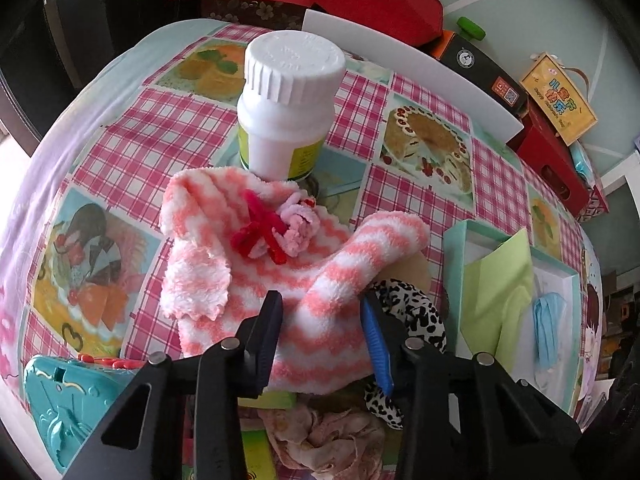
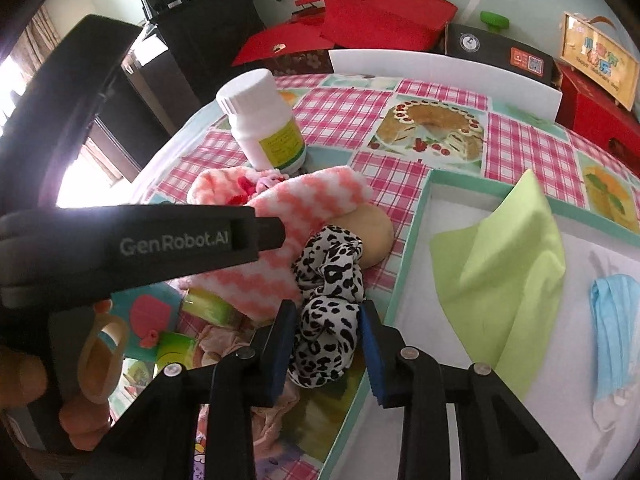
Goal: Organize soft objects
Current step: 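Grasp the leopard scrunchie with the right tool while the left tool grasps the pink striped sock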
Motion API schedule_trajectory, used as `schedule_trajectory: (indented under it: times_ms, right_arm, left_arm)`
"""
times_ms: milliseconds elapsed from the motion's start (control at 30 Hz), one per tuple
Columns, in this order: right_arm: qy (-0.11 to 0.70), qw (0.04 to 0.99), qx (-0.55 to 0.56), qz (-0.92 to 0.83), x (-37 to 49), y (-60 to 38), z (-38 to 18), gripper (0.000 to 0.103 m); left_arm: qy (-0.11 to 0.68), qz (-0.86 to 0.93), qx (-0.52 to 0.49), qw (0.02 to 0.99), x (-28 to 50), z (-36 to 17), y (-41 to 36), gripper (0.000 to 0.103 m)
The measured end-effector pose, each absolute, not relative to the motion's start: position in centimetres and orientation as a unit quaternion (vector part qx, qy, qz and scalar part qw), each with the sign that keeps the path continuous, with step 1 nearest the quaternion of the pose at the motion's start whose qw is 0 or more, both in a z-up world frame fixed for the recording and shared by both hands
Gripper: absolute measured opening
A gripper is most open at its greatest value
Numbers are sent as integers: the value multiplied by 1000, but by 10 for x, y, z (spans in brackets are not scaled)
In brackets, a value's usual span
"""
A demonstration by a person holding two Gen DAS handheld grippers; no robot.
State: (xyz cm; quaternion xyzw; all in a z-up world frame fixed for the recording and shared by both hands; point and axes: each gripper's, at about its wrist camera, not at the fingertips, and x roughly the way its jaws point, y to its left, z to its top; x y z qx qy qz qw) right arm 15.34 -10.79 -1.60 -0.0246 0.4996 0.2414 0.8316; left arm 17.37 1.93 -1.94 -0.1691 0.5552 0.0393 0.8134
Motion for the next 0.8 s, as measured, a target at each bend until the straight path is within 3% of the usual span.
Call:
schedule_trajectory:
  times_ms: [233,467,800]
  right_arm:
    - [502,830,-38,240,154,-103,-18,33]
    - [500,834,-52,229,153,-103,-19,19]
    - [495,838,-43,224,152,-108,-14,17]
  left_arm:
    - [556,49,-161,814,174,-22,19,29]
    - [553,60,-163,815,171,-22,22,10]
    - [542,57,-168,821,168,-18,23,8]
